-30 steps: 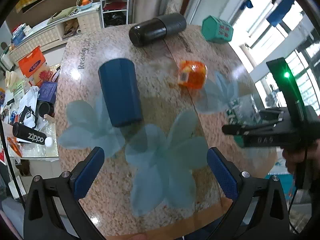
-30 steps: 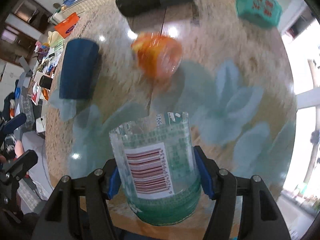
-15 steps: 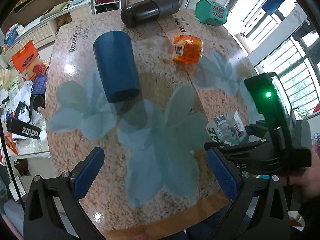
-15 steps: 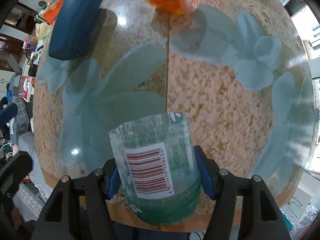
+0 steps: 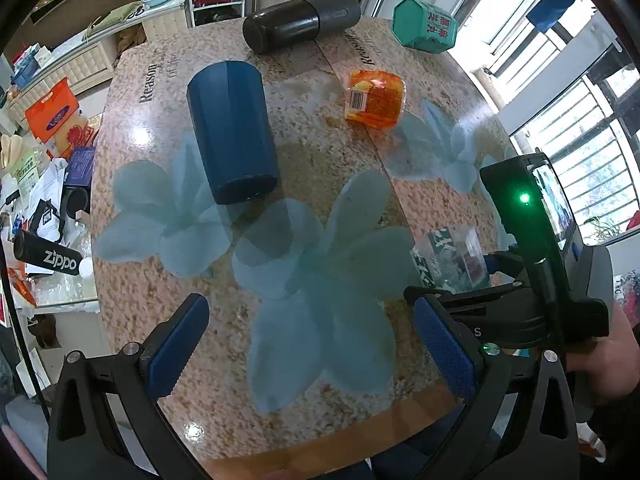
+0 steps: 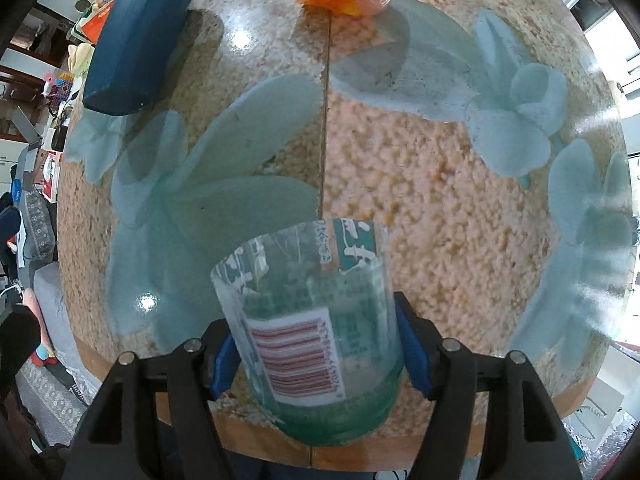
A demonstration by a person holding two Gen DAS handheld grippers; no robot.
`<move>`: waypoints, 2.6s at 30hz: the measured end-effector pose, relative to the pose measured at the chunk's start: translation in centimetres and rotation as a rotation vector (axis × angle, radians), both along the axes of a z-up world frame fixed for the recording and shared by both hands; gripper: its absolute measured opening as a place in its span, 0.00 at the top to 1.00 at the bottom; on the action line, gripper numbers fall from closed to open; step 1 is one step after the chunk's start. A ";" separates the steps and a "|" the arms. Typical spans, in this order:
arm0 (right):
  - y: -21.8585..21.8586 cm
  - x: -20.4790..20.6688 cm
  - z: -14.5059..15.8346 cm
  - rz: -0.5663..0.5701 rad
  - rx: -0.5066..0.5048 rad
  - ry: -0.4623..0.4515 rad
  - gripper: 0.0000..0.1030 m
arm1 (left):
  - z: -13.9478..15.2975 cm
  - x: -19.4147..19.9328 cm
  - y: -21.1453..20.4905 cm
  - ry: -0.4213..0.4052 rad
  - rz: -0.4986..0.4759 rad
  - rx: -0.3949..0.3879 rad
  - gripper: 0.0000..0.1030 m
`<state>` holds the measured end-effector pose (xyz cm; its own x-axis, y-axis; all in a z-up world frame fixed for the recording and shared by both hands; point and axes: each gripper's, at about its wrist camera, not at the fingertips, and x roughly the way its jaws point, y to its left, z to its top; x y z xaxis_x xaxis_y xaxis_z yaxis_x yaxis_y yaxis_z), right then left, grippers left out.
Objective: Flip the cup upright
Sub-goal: 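Carry the bottle with the right gripper toward the left tool and release it, then move the left gripper to the lying bottle and grasp its body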
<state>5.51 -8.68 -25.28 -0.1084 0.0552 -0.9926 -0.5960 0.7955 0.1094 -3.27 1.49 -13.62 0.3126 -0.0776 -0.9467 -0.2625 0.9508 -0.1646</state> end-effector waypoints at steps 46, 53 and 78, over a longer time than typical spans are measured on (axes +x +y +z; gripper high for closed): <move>-16.4 6.2 9.9 -0.179 0.219 -0.050 0.00 | -2.0 7.0 -8.7 0.161 0.082 -0.216 0.00; -18.7 8.5 8.9 -0.118 0.204 -0.017 0.00 | -5.3 8.4 -9.2 0.238 0.255 -0.249 0.00; -20.4 13.2 7.2 -0.054 0.246 0.041 0.00 | -11.2 9.8 -7.7 0.367 0.512 -0.262 0.22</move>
